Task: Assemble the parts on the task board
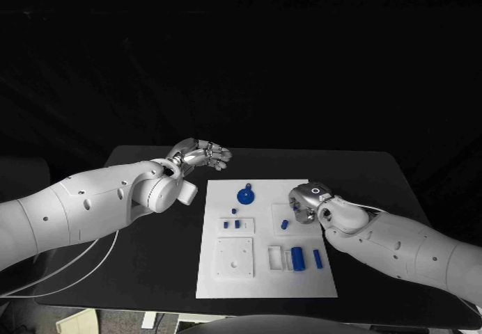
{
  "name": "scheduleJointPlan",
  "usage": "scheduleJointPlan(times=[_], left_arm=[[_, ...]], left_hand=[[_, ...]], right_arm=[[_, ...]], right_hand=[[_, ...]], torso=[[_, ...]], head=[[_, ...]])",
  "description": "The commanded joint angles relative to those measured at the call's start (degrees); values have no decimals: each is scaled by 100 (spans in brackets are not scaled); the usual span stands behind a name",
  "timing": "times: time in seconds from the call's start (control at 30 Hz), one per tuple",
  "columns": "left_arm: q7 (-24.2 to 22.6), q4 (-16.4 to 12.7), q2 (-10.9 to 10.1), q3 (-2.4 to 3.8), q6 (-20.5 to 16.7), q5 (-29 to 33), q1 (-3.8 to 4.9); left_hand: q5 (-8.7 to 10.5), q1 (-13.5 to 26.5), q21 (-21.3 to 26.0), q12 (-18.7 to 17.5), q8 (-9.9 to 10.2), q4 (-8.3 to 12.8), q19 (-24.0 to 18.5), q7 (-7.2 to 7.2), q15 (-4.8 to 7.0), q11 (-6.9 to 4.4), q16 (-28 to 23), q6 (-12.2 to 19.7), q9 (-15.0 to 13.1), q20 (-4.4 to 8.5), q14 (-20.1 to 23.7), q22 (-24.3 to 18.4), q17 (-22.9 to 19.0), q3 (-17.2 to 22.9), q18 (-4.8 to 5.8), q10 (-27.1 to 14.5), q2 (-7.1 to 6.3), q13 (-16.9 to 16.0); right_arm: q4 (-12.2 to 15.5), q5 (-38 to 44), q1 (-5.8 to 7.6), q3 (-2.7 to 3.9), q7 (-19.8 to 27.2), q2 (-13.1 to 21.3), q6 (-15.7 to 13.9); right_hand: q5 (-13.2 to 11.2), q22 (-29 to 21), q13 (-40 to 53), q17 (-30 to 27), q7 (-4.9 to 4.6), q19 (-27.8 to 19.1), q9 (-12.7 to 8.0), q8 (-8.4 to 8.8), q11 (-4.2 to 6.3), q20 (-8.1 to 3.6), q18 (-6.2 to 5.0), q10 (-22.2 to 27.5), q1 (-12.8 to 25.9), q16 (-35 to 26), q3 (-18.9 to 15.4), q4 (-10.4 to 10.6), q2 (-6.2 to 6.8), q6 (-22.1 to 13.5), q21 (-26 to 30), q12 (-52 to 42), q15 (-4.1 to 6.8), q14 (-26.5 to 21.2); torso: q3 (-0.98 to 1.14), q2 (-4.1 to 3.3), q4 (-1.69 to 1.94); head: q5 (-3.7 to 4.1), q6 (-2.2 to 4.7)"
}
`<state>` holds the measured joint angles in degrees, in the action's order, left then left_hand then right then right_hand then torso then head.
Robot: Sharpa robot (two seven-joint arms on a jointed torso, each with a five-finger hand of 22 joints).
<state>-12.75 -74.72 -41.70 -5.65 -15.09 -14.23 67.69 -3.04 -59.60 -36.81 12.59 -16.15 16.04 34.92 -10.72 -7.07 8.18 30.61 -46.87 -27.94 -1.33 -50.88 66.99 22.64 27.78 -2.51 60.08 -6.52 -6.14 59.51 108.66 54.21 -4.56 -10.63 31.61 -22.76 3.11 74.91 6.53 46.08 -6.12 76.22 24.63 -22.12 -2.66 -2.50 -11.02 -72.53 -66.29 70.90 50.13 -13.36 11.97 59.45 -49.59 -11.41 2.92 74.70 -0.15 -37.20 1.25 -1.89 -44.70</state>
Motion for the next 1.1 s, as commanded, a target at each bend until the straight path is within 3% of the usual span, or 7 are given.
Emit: scheduleJointPlan(times=[0.03, 0.5, 0.77, 0.93, 1.1], left_arm=[[-43, 5, 3, 5, 52, 24, 10], [-43, 62, -20, 5, 43, 23, 14], [-41, 66, -40, 5, 38, 23, 15], [-43, 72, -43, 5, 38, 23, 15], [-34, 76, -40, 5, 46, 23, 16]], left_hand=[[6, -57, 21, -32, 16, 5, -25, 1, -24, 49, -39, 41, 8, -26, -31, 9, 10, -37, -67, -1, 7, 6], [6, -56, 28, -41, 21, -1, -22, -5, -23, 52, -53, 58, 13, -25, -38, 13, 26, -38, -66, -2, 2, 16], [6, -55, 31, -45, 21, -2, -21, -7, -23, 53, -59, 62, 14, -25, -39, 15, 33, -39, -65, -2, -2, 20], [6, -55, 33, -47, 21, -3, -20, -8, -23, 54, -63, 65, 14, -25, -40, 16, 36, -40, -65, -2, -3, 22], [6, -53, 34, -49, 21, -4, -20, -9, -24, 54, -66, 66, 15, -25, -40, 17, 39, -40, -65, -2, -4, 24]], right_arm=[[50, 58, 9, 10, -50, 28, -55], [272, -18, 126, 83, -46, 169, -95], [925, -236, 198, 223, -57, 517, 4], [1239, -252, 216, 250, -80, 604, 33], [1058, -228, 219, 250, -96, 556, 194]], right_hand=[[-32, 133, 0, 10, 8, -18, 9, -34, -43, -48, -398, -93, 6, 30, 4, -21, -46, 38, -38, -6, 40, -15], [-32, 133, 1, 15, 16, -14, 10, -39, -34, -60, -398, -120, 9, 37, 11, -8, -36, 57, -69, 2, 48, -10], [-32, 132, 1, 16, 16, -15, 9, -39, -33, -63, -398, -127, 15, 39, 14, 2, -34, 60, -80, 7, 50, -9], [-32, 131, 1, 15, 17, -19, 9, -39, -31, -65, -398, -134, 18, 38, 15, 7, -34, 63, -84, 9, 52, -12], [-32, 128, -1, 13, 15, -31, 6, -34, -32, -67, -398, -131, 19, 32, 22, 11, -33, 57, -86, 20, 51, -17]], torso=[[0, -3, -2], [2, -1, -4], [0, -2, -9], [2, -1, -9], [1, -5, 1]], head=[[-1, -3], [-7, -16], [-31, -19], [-52, -9], [-45, -15]])
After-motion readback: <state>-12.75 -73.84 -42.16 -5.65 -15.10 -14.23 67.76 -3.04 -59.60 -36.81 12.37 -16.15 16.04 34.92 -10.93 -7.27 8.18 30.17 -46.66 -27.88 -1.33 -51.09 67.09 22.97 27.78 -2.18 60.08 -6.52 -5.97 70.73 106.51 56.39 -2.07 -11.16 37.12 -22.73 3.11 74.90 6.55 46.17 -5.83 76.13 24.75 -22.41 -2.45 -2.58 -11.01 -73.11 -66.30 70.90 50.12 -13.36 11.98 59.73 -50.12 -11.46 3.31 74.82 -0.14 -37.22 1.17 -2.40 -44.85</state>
